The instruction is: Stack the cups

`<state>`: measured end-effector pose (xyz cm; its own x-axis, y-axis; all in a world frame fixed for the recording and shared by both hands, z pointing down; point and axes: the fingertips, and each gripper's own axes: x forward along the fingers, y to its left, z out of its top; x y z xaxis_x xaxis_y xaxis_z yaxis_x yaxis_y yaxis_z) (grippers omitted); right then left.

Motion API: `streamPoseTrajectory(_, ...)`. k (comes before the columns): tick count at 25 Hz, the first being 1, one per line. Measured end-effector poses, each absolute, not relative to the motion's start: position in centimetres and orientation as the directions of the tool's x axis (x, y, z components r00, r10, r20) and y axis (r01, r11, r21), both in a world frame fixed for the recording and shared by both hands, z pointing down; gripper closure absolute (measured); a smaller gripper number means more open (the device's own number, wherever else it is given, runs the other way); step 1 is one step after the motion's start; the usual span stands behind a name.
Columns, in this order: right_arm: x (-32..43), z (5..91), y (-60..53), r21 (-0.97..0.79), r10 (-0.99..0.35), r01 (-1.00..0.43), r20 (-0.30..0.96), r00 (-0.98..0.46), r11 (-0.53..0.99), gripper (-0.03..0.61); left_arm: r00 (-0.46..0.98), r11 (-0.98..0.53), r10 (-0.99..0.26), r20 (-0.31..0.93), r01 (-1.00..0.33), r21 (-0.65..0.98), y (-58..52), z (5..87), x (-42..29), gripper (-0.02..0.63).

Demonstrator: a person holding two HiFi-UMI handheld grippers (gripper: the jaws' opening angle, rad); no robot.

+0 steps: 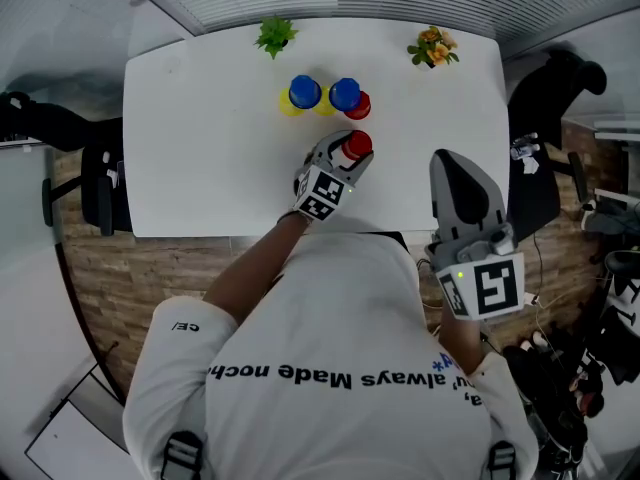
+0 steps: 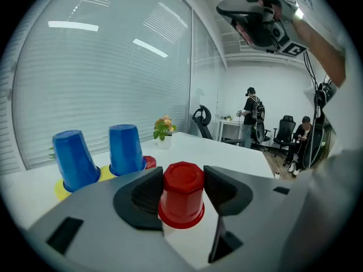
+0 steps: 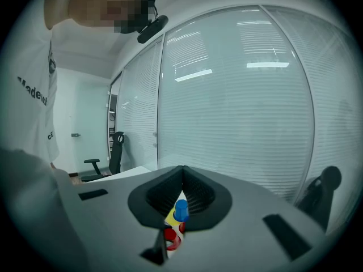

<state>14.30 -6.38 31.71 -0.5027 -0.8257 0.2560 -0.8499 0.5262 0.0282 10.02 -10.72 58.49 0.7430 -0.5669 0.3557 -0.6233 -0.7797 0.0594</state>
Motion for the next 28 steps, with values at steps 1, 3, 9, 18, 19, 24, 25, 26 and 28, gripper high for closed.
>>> streamPoseTrajectory(1, 14.1, 31.7, -6.4, 0.027, -0.824, -0.848, 0.254, -0.507, 0.53, 0.571, 0.739, -0.773, -0.576, 0.349, -0.631, 0.062, -10.7, 57.9, 9.6, 0.367)
streamPoseTrajectory(3, 13.8, 31.5, -6.6, 0.026, -0.82, -0.843, 0.249, -0.515, 0.537, 0.571, 0.733, -0.762, -0.591, 0.338, -0.644, 0.065, -10.6, 56.7, 8.9, 0.367)
streamPoseTrajectory(9, 13.0, 31.1, -7.0, 0.025, -0.811, -0.832, 0.238, -0.534, 0.555, 0.571, 0.714, -0.735, -0.623, 0.32, -0.674, 0.075, -10.8, 52.7, 6.8, 0.367)
streamPoseTrajectory(18, 12.0, 30.4, -7.5, 0.029, -0.807, -0.823, 0.213, -0.55, 0.568, 0.571, 0.679, -0.689, -0.687, 0.259, -0.722, 0.063, -14.2, 47.8, 3.9, 0.367)
streamPoseTrajectory(19, 12.0, 30.3, -7.6, 0.029, -0.808, -0.823, 0.211, -0.55, 0.568, 0.571, 0.676, -0.686, -0.692, 0.251, -0.725, 0.064, -14.6, 47.1, 3.7, 0.367)
streamPoseTrajectory(24, 12.1, 30.2, -8.0, 0.029, -0.812, -0.825, 0.203, -0.547, 0.564, 0.571, 0.657, -0.665, -0.718, 0.229, -0.745, 0.052, -16.9, 44.2, 2.9, 0.367)
streamPoseTrajectory(25, 12.1, 30.1, -8.1, 0.029, -0.813, -0.826, 0.202, -0.546, 0.563, 0.571, 0.65, -0.659, -0.724, 0.229, -0.75, 0.045, -17.4, 43.7, 2.6, 0.367)
streamPoseTrajectory(26, 12.2, 30.0, -8.2, 0.03, -0.814, -0.827, 0.201, -0.545, 0.561, 0.571, 0.644, -0.654, -0.73, 0.231, -0.756, 0.04, -18.0, 43.3, 2.4, 0.367)
streamPoseTrajectory(28, 12.2, 29.9, -8.4, 0.032, -0.816, -0.829, 0.2, -0.542, 0.558, 0.571, 0.633, -0.645, -0.737, 0.236, -0.764, 0.034, -19.1, 42.9, 1.9, 0.367)
